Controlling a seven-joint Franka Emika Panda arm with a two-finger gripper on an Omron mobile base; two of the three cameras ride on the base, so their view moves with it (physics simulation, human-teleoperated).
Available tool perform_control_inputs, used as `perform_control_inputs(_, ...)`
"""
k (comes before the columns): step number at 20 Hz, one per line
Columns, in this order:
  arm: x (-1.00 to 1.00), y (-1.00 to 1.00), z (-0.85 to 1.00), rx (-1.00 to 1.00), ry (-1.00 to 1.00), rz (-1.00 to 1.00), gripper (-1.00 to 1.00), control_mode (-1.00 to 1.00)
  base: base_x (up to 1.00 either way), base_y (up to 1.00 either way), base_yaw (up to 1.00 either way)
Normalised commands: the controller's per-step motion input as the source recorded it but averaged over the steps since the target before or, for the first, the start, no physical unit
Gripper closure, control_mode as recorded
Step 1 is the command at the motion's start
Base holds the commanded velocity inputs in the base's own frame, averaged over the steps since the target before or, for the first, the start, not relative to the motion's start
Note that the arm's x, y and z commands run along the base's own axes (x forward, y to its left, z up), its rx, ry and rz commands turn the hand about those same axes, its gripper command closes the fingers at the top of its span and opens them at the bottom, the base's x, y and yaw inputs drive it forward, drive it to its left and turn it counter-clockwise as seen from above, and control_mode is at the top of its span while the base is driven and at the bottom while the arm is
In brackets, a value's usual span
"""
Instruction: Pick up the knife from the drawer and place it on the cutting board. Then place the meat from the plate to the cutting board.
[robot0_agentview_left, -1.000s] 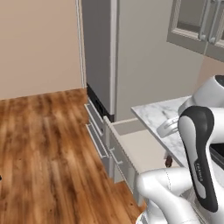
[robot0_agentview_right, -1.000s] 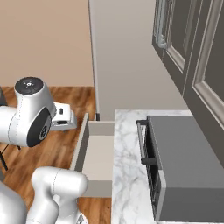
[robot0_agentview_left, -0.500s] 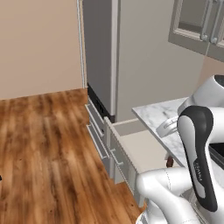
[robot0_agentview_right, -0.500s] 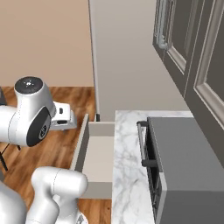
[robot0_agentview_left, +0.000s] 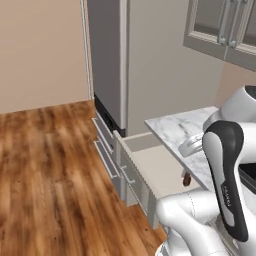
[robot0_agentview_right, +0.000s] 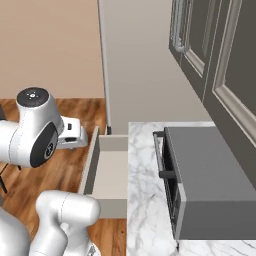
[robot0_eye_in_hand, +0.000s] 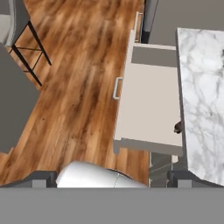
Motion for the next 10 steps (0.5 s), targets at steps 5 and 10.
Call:
perform_control_inputs(5, 0.47, 0.08, -0.29, -0.02, 0.19, -0.01, -1.00, -1.00, 0.00, 0.00, -0.01)
perform_control_inputs(10, 0.61, 0.33, -0.55, -0.06, 0.22, -0.03, -1.00, -1.00, 0.00, 0.00, 0.00)
